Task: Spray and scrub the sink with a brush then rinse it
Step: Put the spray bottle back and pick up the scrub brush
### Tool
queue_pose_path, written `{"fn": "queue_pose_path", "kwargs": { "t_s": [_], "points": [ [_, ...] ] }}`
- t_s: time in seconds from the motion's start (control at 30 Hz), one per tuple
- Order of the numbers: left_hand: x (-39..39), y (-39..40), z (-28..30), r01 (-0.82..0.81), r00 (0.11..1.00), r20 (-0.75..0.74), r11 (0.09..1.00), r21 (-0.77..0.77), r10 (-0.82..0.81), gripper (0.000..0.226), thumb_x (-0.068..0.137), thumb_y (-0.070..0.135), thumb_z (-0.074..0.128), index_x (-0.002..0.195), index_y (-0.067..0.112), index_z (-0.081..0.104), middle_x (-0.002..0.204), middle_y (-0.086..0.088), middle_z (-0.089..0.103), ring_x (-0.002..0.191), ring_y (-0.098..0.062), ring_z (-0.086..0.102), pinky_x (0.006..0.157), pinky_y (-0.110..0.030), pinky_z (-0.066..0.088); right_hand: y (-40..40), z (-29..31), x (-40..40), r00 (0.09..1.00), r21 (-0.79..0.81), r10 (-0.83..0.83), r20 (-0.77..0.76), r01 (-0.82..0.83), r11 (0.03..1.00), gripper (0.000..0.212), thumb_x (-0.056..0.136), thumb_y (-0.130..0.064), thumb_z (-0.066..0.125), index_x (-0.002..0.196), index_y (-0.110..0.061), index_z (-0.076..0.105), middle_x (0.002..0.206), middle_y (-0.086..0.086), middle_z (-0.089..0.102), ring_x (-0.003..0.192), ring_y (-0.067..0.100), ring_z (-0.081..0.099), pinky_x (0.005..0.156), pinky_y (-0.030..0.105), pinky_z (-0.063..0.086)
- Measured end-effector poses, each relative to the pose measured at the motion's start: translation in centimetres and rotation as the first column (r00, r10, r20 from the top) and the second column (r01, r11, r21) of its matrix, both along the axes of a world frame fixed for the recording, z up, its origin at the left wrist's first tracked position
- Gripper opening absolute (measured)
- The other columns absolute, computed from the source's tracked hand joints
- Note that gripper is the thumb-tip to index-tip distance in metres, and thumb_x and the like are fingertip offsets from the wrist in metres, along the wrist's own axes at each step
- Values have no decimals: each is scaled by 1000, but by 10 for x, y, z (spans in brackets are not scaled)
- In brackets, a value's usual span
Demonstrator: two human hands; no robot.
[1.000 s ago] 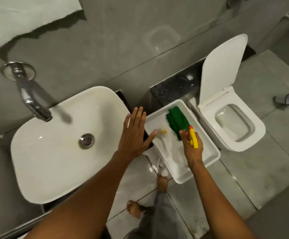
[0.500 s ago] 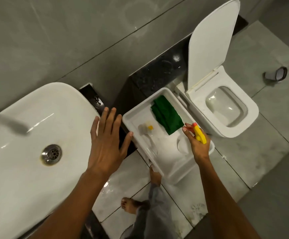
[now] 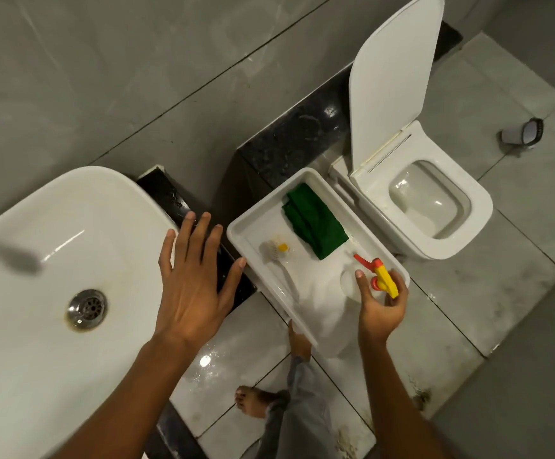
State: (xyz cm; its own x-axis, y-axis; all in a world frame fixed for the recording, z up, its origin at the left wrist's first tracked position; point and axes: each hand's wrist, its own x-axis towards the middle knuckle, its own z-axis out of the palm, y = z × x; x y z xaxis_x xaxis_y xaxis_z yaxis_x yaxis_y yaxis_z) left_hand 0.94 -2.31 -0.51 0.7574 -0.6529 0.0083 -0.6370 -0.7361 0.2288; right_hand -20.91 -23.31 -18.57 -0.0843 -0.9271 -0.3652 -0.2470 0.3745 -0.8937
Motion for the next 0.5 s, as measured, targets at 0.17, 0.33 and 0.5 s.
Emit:
{"fn": "queue_pose_path", "kwargs": {
  "t_s": [0.17, 0.33, 0.5],
  "points": [
    [0, -1, 0, -4, 1000, 1, 1000, -4, 4, 65, 111, 53, 40, 156, 7, 49, 172, -14, 36, 168, -29, 15, 135, -59, 10, 67, 4, 30, 984, 68, 176, 23, -177, 982, 33, 87, -27, 86, 96, -12, 57, 79, -2, 56, 66, 3, 55, 76, 34, 52],
    [0, -2, 0, -17, 1000, -9, 1000, -2, 17, 63, 111, 52, 40, 155, 8, 50, 172, -13, 37, 167, -30, 17, 134, -59, 10, 55, -5, 83, 720, 30, 678, -148, -682, 731, 42, 91, -49, 76, 123, -26, 61, 119, -11, 68, 106, 7, 67, 90, 26, 58],
    [1, -1, -2, -14, 1000, 12, 1000, -1, 14, 61, 111, 50, 42, 154, 6, 52, 171, -14, 40, 167, -30, 19, 135, -57, 10, 35, -26, 114, 429, 240, 800, -420, -797, 554, 48, 88, -44, 77, 127, -23, 60, 127, -2, 62, 109, 18, 63, 91, 38, 59]
  ]
}}
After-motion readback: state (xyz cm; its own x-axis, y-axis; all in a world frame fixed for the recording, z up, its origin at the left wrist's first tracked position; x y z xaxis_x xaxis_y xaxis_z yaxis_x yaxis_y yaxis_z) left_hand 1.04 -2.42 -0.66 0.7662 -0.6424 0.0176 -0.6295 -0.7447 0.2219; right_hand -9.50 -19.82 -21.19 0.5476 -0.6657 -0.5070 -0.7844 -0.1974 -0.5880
